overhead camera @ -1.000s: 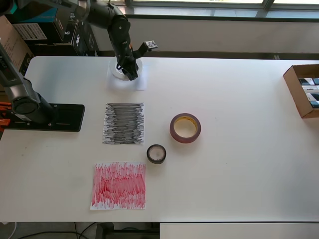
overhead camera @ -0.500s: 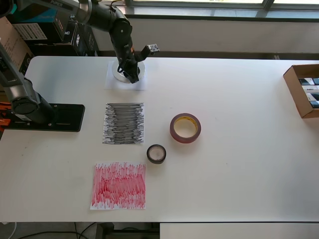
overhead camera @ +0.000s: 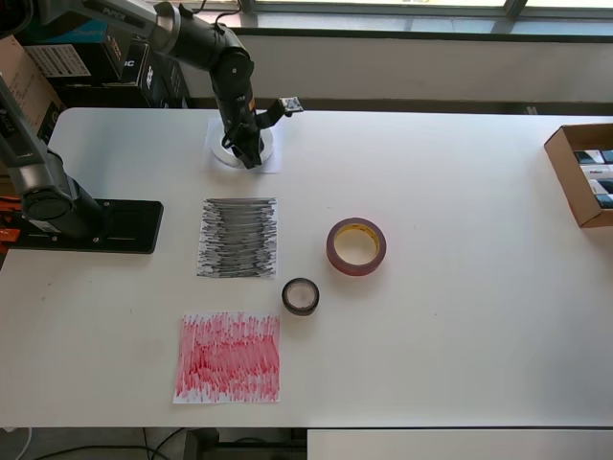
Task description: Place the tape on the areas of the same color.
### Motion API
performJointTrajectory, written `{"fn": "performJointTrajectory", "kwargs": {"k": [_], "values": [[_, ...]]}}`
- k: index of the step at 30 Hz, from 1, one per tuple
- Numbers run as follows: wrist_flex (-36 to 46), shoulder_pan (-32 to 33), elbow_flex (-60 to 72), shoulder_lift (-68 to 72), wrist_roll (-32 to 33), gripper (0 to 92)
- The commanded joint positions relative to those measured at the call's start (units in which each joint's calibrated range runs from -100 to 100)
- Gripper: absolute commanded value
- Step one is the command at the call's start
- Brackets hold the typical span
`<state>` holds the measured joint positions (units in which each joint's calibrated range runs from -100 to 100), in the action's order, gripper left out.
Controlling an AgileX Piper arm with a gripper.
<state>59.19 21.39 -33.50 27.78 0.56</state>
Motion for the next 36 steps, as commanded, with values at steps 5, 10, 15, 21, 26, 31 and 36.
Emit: {"fn": "performJointTrajectory", "kwargs": {"k": [5,10,15,21,26,31,36], "values": [[-0.3,-0.1,0.1,-0.6,-0.1,0.0],[-0.3,-0.1,0.3,-0.6,0.0,0.0],[-0.4,-0.4,0.4,-0.6,0.2,0.3],[-0.6,-0.4,0.4,-0.5,0.7,21.1],[-2.3,-0.4,0.3,-0.5,1.3,47.9],[-2.4,-0.3,0.3,-0.5,1.0,58.0],[-2.4,-0.3,0.3,-0.5,0.9,58.1]]}}
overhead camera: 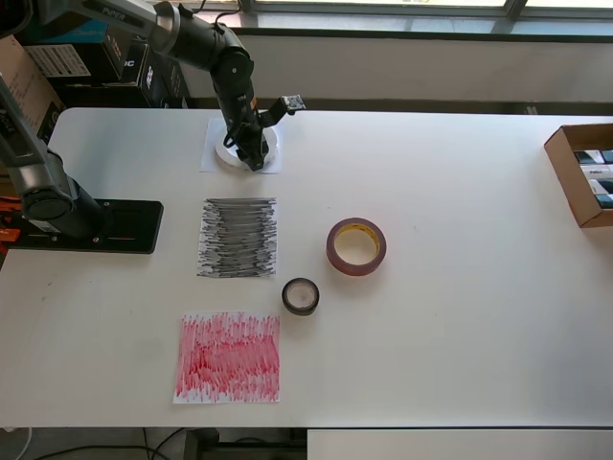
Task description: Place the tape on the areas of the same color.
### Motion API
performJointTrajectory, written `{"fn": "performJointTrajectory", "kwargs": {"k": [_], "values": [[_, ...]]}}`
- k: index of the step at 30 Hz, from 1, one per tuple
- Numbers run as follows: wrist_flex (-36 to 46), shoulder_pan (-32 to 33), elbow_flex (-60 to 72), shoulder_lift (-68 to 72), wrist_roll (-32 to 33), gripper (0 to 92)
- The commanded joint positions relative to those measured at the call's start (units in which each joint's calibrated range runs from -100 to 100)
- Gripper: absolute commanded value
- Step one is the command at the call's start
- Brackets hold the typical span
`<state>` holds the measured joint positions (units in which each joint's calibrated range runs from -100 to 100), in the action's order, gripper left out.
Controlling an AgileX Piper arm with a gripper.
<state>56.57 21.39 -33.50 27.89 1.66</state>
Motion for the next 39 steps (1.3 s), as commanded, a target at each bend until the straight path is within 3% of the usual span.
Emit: {"fn": "performJointTrajectory", "kwargs": {"k": [1,8,13,28,39], "values": [[0.2,-0.3,0.3,-0.9,-0.2,58.1],[1.3,-0.5,4.1,-1.3,0.1,58.2],[7.4,-3.1,10.0,-3.9,0.2,58.2],[11.2,-24.3,16.6,-4.6,0.1,58.1],[11.4,-31.8,19.0,-0.9,0.1,58.1]]}}
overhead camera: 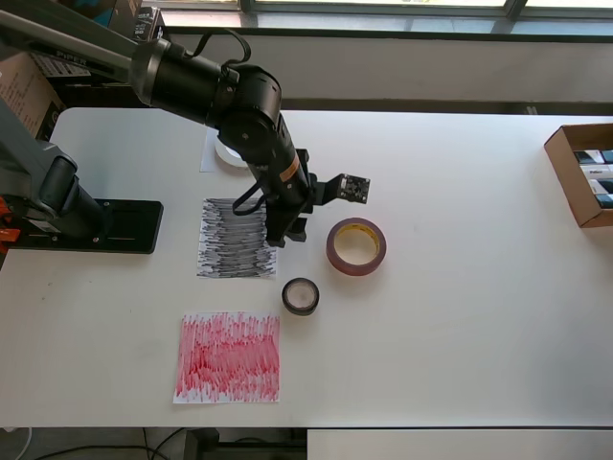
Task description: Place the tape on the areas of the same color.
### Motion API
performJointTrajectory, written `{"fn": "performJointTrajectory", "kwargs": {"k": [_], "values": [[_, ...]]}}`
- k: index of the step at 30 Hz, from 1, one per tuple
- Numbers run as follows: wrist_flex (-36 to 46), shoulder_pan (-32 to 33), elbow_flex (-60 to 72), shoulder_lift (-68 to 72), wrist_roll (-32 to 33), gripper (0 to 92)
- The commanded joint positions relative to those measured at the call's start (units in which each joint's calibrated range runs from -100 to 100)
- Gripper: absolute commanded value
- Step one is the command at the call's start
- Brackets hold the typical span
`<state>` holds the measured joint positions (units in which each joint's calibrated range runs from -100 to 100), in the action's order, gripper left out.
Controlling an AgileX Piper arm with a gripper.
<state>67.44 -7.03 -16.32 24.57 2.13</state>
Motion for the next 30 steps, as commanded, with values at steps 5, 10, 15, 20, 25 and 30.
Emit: {"fn": "performJointTrajectory", "kwargs": {"k": [5,10,15,20,25,30], "values": [[2.8,-5.3,6.5,6.5,-0.7,58.1],[3.8,-7.0,8.7,10.0,-0.9,58.1],[3.8,-8.7,10.3,12.2,-1.1,58.0],[3.8,-9.0,10.7,13.7,-1.6,58.0],[3.8,-8.9,10.8,14.3,-2.8,58.0],[3.8,-8.7,10.8,15.6,-3.5,58.0]]}}
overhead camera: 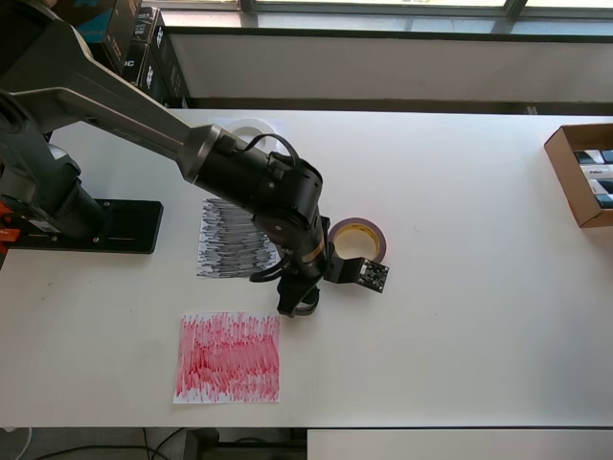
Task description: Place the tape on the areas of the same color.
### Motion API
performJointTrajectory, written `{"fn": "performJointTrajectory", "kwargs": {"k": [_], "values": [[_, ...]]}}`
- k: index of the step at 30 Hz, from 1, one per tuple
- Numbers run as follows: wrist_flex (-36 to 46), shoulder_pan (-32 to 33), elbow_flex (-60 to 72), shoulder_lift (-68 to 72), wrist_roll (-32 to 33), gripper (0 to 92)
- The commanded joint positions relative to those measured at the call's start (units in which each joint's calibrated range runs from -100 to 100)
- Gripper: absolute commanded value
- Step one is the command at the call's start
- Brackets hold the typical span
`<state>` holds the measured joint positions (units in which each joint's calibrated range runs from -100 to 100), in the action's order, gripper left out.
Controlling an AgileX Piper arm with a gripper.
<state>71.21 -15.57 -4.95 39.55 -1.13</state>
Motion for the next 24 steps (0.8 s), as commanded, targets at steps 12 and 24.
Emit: {"fn": "performJointTrajectory", "kwargs": {"k": [12,24], "values": [[-0.5,0.3,-0.6,3.5,-1.6,58.0],[-0.7,1.9,-0.6,4.1,-1.6,58.0]]}}
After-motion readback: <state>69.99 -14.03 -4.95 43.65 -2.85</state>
